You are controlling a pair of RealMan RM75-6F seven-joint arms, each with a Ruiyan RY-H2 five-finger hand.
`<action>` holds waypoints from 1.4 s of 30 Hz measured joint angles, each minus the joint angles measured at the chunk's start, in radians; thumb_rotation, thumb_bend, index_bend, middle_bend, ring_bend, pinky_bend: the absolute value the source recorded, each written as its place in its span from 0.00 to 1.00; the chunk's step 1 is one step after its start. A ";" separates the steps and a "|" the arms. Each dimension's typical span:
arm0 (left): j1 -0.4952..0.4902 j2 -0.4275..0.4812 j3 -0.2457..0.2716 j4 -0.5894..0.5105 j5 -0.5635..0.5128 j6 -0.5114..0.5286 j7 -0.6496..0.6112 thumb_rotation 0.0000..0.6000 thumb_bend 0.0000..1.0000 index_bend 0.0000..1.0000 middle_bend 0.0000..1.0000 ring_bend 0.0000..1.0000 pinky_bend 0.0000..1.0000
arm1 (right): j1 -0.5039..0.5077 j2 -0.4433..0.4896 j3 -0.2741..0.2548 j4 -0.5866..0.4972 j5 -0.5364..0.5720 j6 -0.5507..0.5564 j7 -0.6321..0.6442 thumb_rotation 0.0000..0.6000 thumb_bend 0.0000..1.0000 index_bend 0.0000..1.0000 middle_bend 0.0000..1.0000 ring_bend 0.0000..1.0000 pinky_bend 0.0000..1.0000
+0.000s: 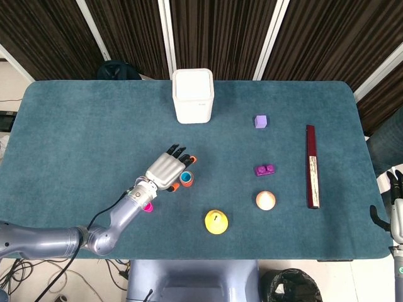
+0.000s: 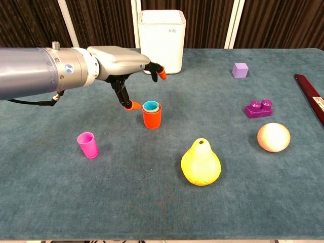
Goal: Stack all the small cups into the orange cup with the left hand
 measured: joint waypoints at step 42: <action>0.343 0.413 0.224 -0.261 0.518 0.009 -0.429 1.00 0.22 0.29 0.18 0.00 0.00 | -0.004 0.004 0.001 -0.018 -0.002 0.010 -0.009 1.00 0.43 0.06 0.00 0.06 0.00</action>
